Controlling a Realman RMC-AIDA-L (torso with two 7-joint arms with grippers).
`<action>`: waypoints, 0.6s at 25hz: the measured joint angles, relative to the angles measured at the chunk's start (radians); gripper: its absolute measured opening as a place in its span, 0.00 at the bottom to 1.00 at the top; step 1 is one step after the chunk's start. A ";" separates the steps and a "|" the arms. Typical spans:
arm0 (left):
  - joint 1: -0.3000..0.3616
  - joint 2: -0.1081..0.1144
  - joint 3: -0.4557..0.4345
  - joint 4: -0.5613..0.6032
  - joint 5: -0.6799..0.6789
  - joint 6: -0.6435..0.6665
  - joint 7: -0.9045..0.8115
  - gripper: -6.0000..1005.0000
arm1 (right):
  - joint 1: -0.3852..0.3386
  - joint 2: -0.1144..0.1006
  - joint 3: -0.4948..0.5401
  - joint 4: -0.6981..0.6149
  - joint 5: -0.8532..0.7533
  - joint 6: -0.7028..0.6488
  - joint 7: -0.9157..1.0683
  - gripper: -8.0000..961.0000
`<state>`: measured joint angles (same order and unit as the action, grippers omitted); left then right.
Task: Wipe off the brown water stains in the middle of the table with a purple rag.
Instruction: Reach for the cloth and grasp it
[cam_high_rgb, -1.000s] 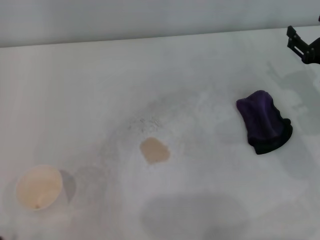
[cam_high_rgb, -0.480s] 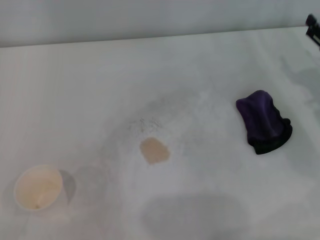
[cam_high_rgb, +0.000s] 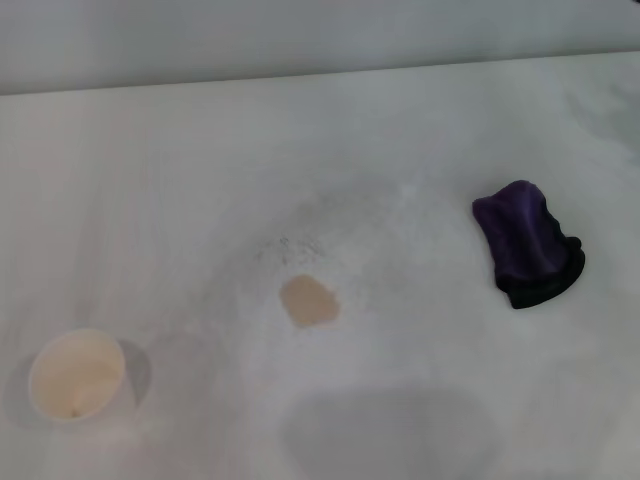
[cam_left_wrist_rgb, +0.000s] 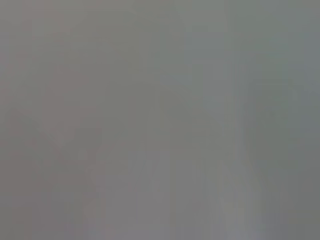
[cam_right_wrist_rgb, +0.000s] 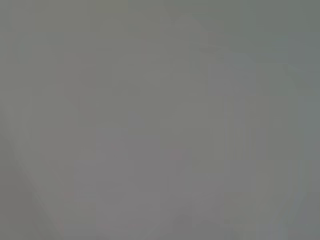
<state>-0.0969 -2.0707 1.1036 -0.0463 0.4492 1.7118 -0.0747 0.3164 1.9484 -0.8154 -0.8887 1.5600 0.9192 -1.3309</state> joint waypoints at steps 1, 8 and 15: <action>-0.010 0.001 0.000 0.001 -0.004 -0.005 0.000 0.87 | 0.004 -0.006 -0.001 -0.061 -0.101 0.028 0.112 0.87; -0.035 0.002 -0.001 0.029 -0.018 -0.032 0.003 0.87 | 0.103 0.024 -0.019 -0.429 -0.787 0.360 0.632 0.87; -0.023 0.003 -0.002 0.066 -0.045 -0.049 0.016 0.87 | 0.222 0.062 -0.184 -0.479 -1.111 0.587 0.802 0.87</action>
<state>-0.1200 -2.0676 1.1014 0.0199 0.4045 1.6630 -0.0583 0.5384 2.0105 -0.9994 -1.3680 0.4493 1.5059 -0.5289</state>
